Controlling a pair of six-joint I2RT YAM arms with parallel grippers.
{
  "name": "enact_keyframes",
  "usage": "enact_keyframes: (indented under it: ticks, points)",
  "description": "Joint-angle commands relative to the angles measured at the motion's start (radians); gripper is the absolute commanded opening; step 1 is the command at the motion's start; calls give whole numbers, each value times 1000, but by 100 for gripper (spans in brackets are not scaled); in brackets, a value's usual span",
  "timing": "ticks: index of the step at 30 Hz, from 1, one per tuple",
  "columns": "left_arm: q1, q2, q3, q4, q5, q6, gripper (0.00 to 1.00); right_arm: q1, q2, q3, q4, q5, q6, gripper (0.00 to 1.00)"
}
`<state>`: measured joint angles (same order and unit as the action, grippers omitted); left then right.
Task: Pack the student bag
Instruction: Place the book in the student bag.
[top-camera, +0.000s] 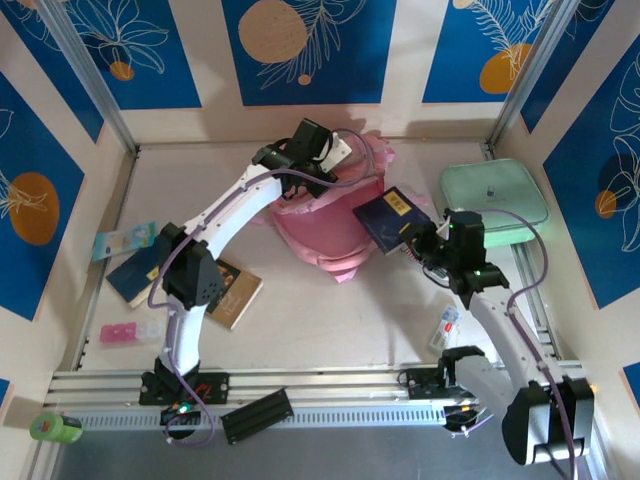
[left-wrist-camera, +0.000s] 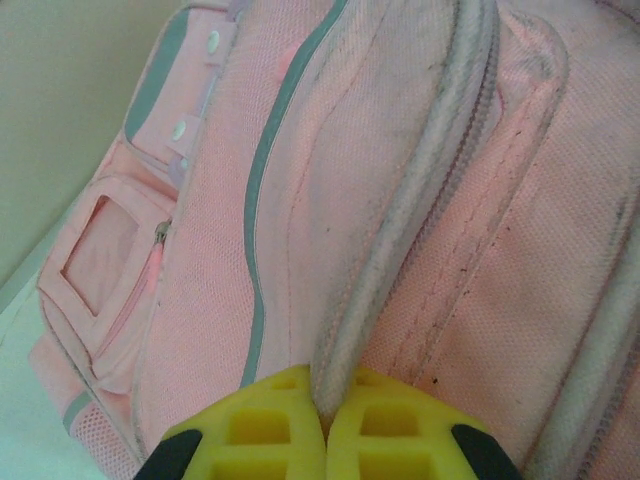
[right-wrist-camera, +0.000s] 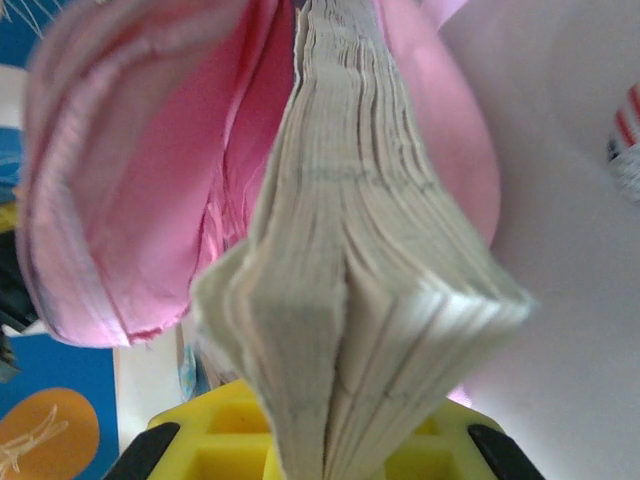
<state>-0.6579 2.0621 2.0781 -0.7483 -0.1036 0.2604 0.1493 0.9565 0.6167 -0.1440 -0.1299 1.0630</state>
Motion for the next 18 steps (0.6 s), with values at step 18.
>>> enact_keyframes:
  ticks: [18]
  points:
    - [-13,-95,79,135,97,-197,0,275,599,326,412,347,169,5]
